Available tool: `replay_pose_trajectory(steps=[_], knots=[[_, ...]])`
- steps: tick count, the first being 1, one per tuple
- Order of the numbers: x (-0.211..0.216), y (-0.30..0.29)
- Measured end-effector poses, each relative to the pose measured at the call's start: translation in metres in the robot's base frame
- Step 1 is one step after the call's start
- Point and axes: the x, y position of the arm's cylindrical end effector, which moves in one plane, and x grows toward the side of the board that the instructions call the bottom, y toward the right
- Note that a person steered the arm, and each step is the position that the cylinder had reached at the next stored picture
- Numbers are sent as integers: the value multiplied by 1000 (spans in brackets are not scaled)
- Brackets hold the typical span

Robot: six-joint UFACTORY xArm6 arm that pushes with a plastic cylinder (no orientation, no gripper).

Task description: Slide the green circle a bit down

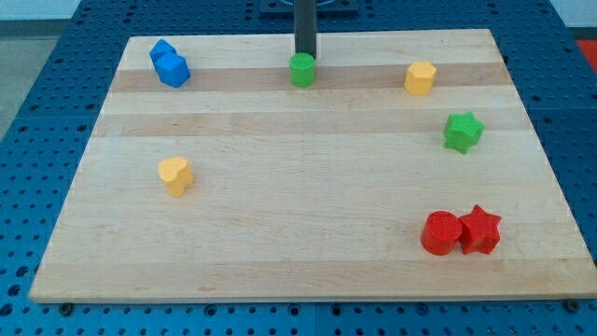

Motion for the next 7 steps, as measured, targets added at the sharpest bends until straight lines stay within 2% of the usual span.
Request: replay_pose_trajectory(steps=[1,3,5,7], knots=[[28,-1],[32,-27],[75,-37],[99,-60]])
